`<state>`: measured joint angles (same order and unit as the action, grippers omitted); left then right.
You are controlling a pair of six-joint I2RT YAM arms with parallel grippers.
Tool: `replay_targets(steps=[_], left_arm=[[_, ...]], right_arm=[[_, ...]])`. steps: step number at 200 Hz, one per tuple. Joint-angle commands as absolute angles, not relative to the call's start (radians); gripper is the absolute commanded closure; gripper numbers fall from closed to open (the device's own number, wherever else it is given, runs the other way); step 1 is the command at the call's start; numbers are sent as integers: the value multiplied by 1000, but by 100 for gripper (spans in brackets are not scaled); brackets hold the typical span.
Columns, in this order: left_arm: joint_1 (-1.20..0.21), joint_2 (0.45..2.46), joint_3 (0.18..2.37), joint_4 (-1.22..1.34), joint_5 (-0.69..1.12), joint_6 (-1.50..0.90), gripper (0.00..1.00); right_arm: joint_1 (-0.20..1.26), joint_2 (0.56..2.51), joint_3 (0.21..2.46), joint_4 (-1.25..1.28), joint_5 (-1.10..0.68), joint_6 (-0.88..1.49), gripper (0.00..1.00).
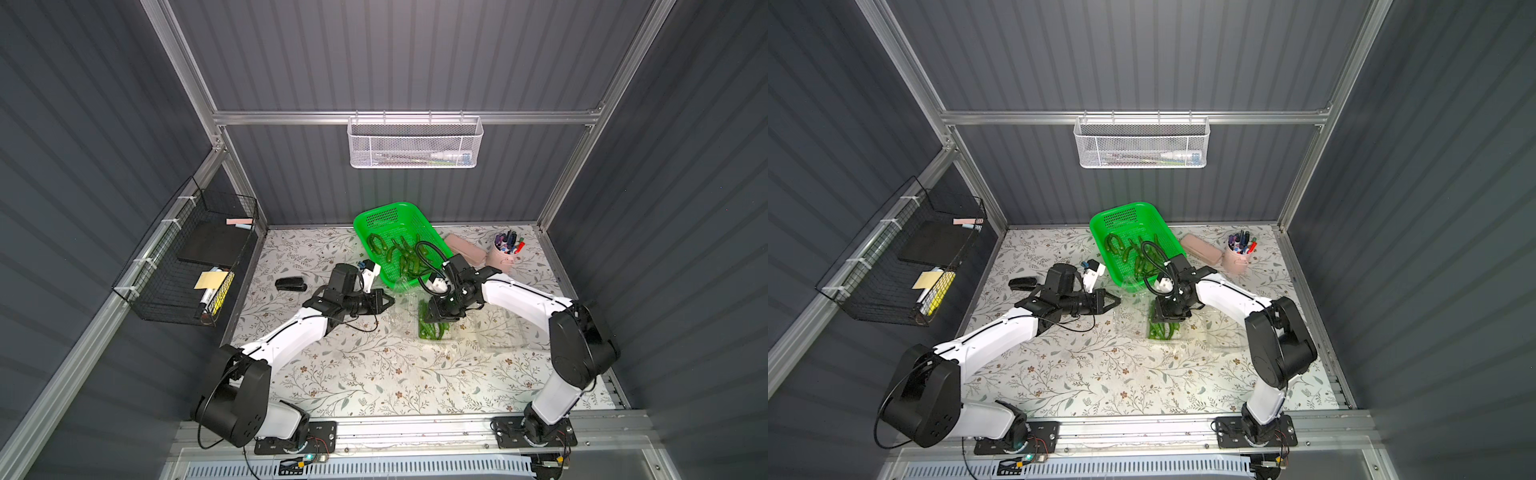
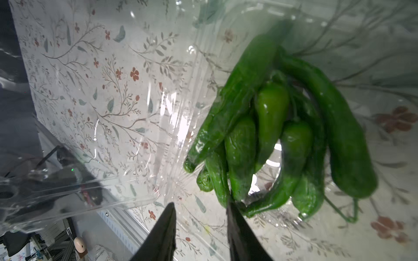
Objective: Take small green peppers out of containers
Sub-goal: Pick up the green pepper from the packing box, then place the green pepper in the basket.
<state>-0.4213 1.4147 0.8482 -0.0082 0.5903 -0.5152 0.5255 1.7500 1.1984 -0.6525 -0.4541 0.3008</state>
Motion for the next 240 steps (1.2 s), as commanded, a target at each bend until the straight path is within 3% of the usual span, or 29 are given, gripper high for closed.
replay_targets(steps=[1,71,99,121,192,240], left_arm=[[-412,1422,875,-18,603,-494,100],[-413,1440,890,-30,612,-481,100],[-412,1448,901,-41,614,-471,100],[-413,1453,902,-38,615,-471,100],[-413,1457,881,-22,620,-471,100],[-413,1451,870,-6,619,-481,100]], right_arm=[[540,1788,1231,-674,-423,257,60],[583,1881,1241,-689,-273,223,62],[584,1860,1240,-692,-251,230,84],[582,1783,1222,-683,-264,229,90],[499,1583,1221,-678,-475,257,91],[434,1709,1488,-555,-474,253,91]])
